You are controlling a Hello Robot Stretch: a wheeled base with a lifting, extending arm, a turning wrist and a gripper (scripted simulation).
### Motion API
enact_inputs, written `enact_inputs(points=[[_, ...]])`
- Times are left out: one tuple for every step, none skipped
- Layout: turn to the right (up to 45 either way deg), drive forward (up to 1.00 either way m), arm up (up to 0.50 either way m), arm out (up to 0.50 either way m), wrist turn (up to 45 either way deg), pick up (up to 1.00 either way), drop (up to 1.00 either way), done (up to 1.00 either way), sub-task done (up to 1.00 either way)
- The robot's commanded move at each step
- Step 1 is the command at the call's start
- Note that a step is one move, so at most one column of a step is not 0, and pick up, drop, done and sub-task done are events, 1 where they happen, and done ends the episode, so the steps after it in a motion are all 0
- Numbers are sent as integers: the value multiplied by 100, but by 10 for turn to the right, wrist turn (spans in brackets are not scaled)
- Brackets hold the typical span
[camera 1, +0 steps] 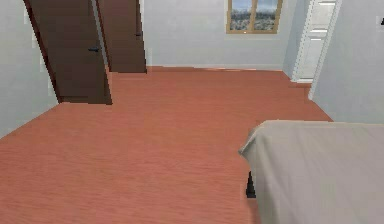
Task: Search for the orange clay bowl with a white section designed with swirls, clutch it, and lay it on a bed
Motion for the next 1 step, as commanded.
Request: enact_inputs(points=[[0,0,0,0,0,0,100,0,0]])
